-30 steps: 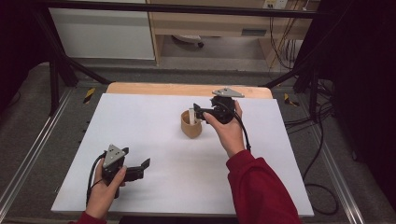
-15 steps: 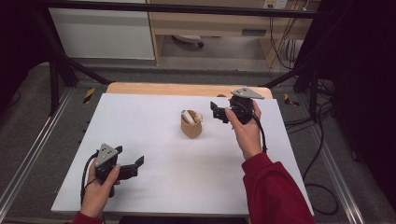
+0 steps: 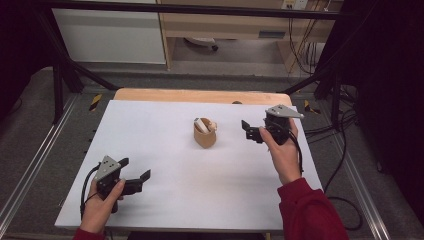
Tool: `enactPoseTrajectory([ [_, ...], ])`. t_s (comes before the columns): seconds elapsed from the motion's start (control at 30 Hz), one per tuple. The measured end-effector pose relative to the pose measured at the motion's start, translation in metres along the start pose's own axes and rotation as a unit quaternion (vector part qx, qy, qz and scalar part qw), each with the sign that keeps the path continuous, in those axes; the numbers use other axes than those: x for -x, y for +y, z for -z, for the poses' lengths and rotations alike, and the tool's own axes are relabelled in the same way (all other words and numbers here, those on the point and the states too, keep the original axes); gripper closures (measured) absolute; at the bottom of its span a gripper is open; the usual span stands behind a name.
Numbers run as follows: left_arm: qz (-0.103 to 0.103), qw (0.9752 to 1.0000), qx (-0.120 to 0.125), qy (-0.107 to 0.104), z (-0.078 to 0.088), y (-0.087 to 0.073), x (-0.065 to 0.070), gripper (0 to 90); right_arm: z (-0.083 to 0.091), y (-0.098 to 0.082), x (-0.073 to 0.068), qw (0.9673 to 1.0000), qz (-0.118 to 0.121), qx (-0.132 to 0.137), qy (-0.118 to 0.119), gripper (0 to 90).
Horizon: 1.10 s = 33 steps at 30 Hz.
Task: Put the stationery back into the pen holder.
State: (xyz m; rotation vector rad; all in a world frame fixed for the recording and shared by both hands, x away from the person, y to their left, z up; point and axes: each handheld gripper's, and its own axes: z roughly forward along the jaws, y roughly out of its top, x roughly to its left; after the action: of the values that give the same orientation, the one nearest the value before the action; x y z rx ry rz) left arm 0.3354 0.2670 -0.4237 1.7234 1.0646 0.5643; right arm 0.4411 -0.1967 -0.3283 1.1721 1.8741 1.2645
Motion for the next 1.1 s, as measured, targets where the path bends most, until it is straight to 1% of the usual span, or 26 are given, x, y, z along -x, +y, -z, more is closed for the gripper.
enactPoseTrajectory([
  [0.07,0.007,1.0000,0.002,0.006,0.004,-0.001,-0.004,5.9,0.009,-0.003,0.005,1.0000,0.002,0.002,-0.007,7.6],
  [0.13,0.018,0.9997,0.007,0.017,0.009,-0.002,-0.010,5.8,0.018,-0.005,0.011,1.0000,0.003,0.006,-0.004,7.9],
  [0.23,0.030,0.9991,0.012,0.027,0.015,-0.003,-0.019,5.9,0.029,-0.010,0.018,0.9999,0.004,0.009,-0.003,7.6],
  [0.3,0.035,0.9988,0.015,0.030,0.018,-0.003,-0.023,5.9,0.034,-0.014,0.021,1.0000,0.006,0.006,0.000,7.1],
  [0.37,0.036,0.9987,0.019,0.032,0.021,-0.004,-0.025,5.9,0.039,-0.018,0.024,1.0000,0.006,0.000,0.007,6.6],
  [0.5,0.034,0.9988,0.020,0.029,0.024,-0.005,-0.026,5.8,0.047,-0.028,0.026,0.9999,0.002,-0.004,0.009,5.7],
  [0.57,0.032,0.9989,0.021,0.027,0.026,-0.005,-0.026,5.8,0.049,-0.033,0.026,1.0000,-0.003,-0.004,0.007,4.8],
  [0.67,0.028,0.9991,0.019,0.026,0.028,-0.006,-0.025,5.8,0.049,-0.038,0.023,0.9999,-0.001,-0.010,0.007,2.9],
  [0.73,0.026,0.9992,0.018,0.025,0.029,-0.006,-0.025,5.9,0.051,-0.040,0.022,0.9999,0.002,-0.008,0.010,2.6],
  [0.87,0.021,0.9996,0.011,0.017,0.026,-0.009,-0.022,6.0,0.057,-0.042,0.020,0.9999,-0.002,-0.003,0.014,3.1],
  [0.93,0.014,0.9997,0.012,0.016,0.025,-0.008,-0.021,6.1,0.059,-0.043,0.018,0.9998,-0.004,-0.002,0.019,3.2],
  [1.03,0.008,0.9998,0.010,0.013,0.024,-0.007,-0.019,6.1,0.063,-0.047,0.015,0.9998,-0.001,0.000,0.020,4.1],
  [1.1,0.008,0.9999,0.007,0.013,0.024,-0.008,-0.020,6.0,0.067,-0.049,0.014,0.9998,-0.003,0.006,0.018,5.2],
])
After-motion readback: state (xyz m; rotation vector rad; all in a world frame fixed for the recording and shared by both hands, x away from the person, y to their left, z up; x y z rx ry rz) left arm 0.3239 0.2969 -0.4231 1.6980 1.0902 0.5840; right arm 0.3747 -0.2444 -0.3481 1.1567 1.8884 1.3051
